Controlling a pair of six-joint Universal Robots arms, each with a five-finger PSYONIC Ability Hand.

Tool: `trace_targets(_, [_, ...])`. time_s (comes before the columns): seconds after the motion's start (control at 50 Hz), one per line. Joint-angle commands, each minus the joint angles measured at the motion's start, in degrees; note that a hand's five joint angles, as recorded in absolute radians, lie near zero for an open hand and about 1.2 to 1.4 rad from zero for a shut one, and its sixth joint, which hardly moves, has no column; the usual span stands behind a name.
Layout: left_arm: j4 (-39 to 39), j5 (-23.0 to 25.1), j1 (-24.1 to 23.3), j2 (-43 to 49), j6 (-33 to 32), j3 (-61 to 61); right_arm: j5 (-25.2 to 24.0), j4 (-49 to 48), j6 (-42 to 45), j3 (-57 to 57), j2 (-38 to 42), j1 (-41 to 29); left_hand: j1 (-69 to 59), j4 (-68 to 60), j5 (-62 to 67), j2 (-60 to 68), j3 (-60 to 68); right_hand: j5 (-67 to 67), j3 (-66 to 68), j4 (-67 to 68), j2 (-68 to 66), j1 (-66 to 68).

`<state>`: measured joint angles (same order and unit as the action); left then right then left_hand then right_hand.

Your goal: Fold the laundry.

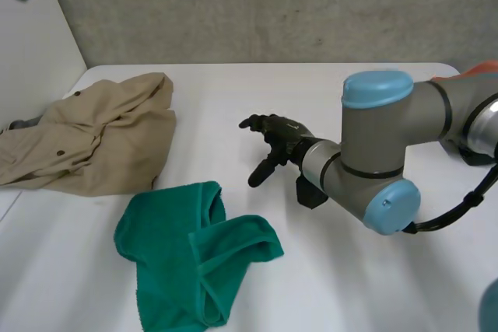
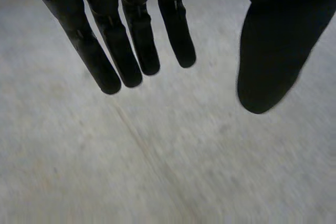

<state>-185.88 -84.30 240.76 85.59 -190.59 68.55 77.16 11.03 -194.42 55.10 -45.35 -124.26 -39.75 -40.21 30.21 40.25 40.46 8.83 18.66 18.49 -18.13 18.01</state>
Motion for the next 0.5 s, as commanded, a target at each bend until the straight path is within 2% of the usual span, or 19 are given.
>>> trace_targets(0.02, [12.89,5.37,6.73,6.33,-0.04,-0.27,-0.25,6.02,25.21,4.66,-6.14,-1.77,6.14,6.59,-6.59,-6.63,-6.84,4.12,4.29,4.46,-4.82,4.94])
trace_targets(0.06, [16.84,6.6,8.75,10.1,-0.21,0.17,-0.34,6.29,30.74,7.11,-7.9,-2.64,10.85,11.3,-11.3,-11.34,-11.55,6.8,6.97,7.13,-7.5,7.61])
trace_targets(0.18, [23.45,8.1,11.57,19.43,-2.58,3.77,-0.43,4.01,34.55,12.39,-9.67,-5.46,14.07,14.52,-14.52,-14.56,-14.77,11.86,12.03,12.2,-12.56,12.68])
trace_targets(0.32, [18.55,7.49,13.24,26.37,-12.94,11.32,-2.36,-3.62,33.94,16.79,-8.44,-7.92,14.9,15.36,-15.36,-15.4,-15.61,16.39,16.56,16.72,-17.09,17.2])
trace_targets(0.5, [16.34,5.55,12.63,31.03,-20.16,17.13,-2.54,-8.13,31.48,18.99,-6.51,-9.41,16.6,17.05,-17.05,-17.09,-17.3,23.45,23.62,23.78,-24.15,24.26])
